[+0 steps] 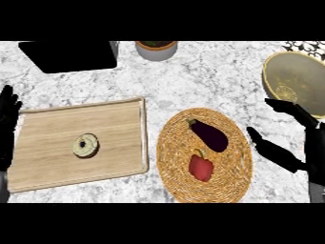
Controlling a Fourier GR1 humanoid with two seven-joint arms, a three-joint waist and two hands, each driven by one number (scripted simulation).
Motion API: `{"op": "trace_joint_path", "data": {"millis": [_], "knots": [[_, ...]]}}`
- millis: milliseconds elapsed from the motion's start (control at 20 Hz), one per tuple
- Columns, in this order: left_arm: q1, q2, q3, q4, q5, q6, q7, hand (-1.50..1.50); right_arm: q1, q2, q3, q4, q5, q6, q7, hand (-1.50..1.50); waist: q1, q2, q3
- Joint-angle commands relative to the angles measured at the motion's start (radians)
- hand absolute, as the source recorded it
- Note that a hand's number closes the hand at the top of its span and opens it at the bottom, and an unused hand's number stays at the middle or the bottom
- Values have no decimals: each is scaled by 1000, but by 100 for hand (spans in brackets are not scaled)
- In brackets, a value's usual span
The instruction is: Pick the bell pepper from the placemat and place it in the bowl
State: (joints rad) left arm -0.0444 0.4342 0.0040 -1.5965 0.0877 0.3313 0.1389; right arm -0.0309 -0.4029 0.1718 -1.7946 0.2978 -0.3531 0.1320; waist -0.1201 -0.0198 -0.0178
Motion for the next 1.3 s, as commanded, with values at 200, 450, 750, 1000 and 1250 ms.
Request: {"op": "trace_joint_path", "data": {"millis": [200,450,750,1000,1250], "knots": [[23,16,18,-33,47,-47,9,0,405,103,99,-116,417,-329,86,-150,-10,-9,11],[6,14,12,-14,48,-62,9,0,672,210,227,-260,685,-429,165,-150,21,6,11],[-72,1,-6,13,71,-117,11,0,829,396,368,-473,1063,-308,322,-150,88,22,12],[-86,-26,-31,4,36,-99,16,0,770,401,457,-609,1257,-29,524,-150,120,25,14],[-115,-11,-12,61,58,-147,-23,0,749,402,507,-687,1279,323,643,-150,139,38,12]]}}
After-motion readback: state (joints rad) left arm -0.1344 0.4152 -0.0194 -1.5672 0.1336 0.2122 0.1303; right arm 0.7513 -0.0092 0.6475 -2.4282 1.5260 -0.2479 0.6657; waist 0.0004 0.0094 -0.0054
